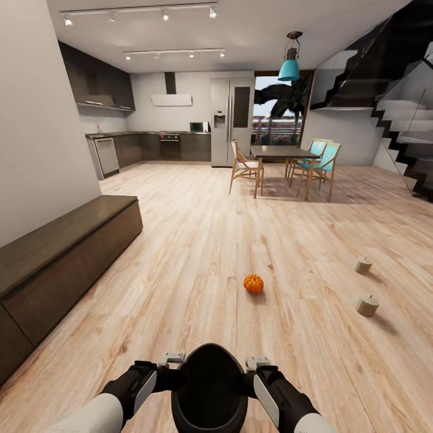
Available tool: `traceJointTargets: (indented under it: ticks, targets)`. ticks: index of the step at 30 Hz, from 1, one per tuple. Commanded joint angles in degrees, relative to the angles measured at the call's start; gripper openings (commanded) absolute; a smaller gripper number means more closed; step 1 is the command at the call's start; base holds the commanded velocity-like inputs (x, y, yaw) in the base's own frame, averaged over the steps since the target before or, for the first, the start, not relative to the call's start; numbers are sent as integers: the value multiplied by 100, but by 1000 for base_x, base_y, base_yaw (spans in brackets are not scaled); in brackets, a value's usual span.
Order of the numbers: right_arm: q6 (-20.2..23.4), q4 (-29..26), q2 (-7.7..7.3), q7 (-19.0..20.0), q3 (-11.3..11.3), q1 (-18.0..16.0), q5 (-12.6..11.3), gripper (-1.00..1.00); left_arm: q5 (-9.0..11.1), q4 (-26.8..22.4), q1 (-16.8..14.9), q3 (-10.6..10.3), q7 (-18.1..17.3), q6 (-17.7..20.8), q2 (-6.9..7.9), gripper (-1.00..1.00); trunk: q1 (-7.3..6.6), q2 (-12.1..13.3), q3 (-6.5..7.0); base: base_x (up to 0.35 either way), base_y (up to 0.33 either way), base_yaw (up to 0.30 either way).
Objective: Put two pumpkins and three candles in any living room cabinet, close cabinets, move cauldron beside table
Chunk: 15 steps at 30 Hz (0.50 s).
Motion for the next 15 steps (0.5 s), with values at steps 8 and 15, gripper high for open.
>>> traceJointTargets:
  ticks: [8, 15]
  targets:
    - [-1, -17, 0, -29, 13, 2, -46, 100, -12, 1, 0, -16, -8, -155, 1, 100, 1, -4, -28, 0, 0, 0]
    - [-398, 10, 0, -30, 13, 3, -47, 100, -12, 3, 0, -16, -8, -220, 2, 100, 12, -9, -116, 0, 0, 0]
